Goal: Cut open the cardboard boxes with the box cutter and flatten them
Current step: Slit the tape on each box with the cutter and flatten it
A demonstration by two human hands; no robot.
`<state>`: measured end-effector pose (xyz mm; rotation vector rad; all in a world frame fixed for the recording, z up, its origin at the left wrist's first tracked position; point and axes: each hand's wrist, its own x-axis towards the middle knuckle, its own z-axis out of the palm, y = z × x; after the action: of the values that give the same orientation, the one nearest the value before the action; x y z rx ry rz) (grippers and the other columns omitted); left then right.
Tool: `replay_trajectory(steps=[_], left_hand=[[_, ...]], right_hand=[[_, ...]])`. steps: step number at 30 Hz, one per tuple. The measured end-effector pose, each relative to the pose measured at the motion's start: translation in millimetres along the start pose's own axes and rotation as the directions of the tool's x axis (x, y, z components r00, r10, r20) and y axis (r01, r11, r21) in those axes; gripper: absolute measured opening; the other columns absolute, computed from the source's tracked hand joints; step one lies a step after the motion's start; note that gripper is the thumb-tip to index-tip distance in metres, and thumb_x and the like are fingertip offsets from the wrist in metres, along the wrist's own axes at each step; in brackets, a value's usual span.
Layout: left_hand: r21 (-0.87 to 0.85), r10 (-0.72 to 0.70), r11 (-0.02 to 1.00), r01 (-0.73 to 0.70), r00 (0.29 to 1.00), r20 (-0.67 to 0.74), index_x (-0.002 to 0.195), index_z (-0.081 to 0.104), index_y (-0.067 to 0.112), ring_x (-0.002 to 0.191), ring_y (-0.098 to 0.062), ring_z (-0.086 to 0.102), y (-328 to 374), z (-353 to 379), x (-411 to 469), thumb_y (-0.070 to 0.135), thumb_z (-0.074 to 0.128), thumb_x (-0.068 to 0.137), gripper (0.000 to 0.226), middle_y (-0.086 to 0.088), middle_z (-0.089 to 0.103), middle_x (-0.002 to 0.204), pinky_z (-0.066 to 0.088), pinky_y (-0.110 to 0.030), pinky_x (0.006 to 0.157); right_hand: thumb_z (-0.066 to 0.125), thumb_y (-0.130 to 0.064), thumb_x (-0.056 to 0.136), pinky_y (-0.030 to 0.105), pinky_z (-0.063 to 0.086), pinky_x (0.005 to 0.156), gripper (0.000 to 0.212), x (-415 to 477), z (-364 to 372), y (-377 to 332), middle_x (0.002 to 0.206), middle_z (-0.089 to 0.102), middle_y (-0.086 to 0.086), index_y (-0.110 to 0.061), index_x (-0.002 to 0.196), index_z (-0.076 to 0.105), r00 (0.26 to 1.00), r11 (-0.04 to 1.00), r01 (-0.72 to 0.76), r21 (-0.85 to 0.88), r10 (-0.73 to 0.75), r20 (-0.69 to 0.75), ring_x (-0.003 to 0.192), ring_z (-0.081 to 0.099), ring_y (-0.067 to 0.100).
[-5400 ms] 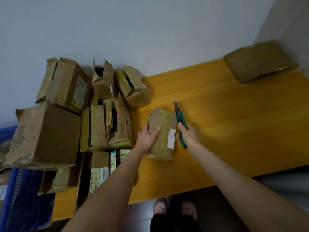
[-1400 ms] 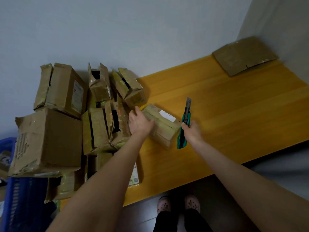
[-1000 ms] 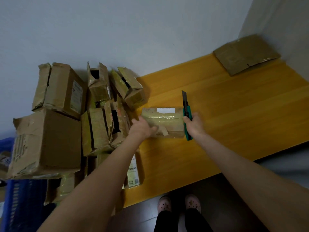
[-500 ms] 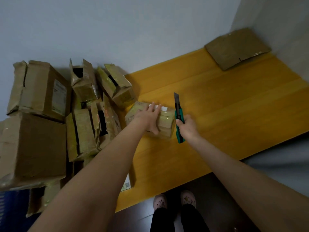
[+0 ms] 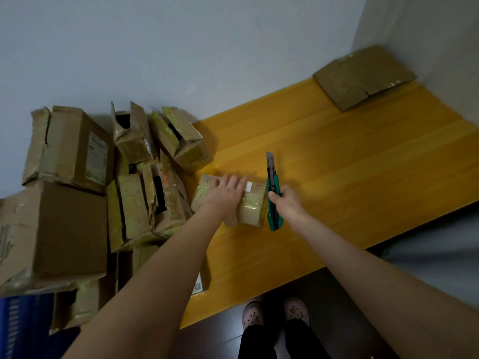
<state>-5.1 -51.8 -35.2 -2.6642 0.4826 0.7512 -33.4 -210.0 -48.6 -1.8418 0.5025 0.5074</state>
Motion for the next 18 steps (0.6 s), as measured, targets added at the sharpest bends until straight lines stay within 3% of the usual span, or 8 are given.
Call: replay_trajectory(steps=[3,8,12,18], left_hand=[[-0.115,-0.030,0.993,0.021,0.996,-0.082,0.154,-0.002,0.016,0.144,-0.035,0.014,2,-2,-12,0.041,0.081,0.066,0.124,-0.011,0.017,0.155,0.015,-0.052,0.119],[-0.351,-0.104,0.936,0.031,0.976,-0.190,0.153,0.004,0.017,0.144,-0.034,0.014,0,-2,-25,0.045,0.083,0.064,0.122,-0.009,0.016,0.155,0.019,-0.050,0.118],[-0.475,-0.135,0.880,0.030,0.973,-0.188,0.154,-0.001,0.017,0.146,-0.032,0.011,-5,-1,-30,0.046,0.084,0.065,0.127,-0.007,0.010,0.158,0.022,-0.048,0.118],[-0.570,-0.164,0.821,0.030,0.969,-0.185,0.155,-0.004,0.016,0.145,-0.029,0.013,-10,0,-31,0.041,0.086,0.065,0.129,-0.007,0.010,0.157,0.025,-0.044,0.117]], right_hand=[[0.047,-0.024,0.101,0.039,0.050,0.083,0.018,-8,-3,-1,0.111,0.060,0.012,-0.009,0.109,0.051,0.999,1.000,0.023,0.021,-0.022,-0.028,0.098,0.058,0.027],[0.050,-0.026,0.099,0.028,0.048,0.065,0.025,-36,-19,-2,0.105,0.061,0.004,-0.012,0.120,0.053,0.982,0.987,0.151,-0.050,-0.155,-0.103,0.083,0.056,0.017],[0.050,-0.029,0.098,0.038,0.052,0.079,0.038,-54,-28,-6,0.113,0.061,0.006,-0.016,0.134,0.048,0.970,0.962,0.221,-0.160,-0.234,-0.068,0.101,0.061,0.026],[0.054,-0.035,0.095,0.028,0.051,0.071,0.054,-65,-39,-4,0.117,0.064,0.004,-0.029,0.146,0.038,0.941,0.870,0.311,-0.383,-0.338,-0.005,0.101,0.063,0.020]])
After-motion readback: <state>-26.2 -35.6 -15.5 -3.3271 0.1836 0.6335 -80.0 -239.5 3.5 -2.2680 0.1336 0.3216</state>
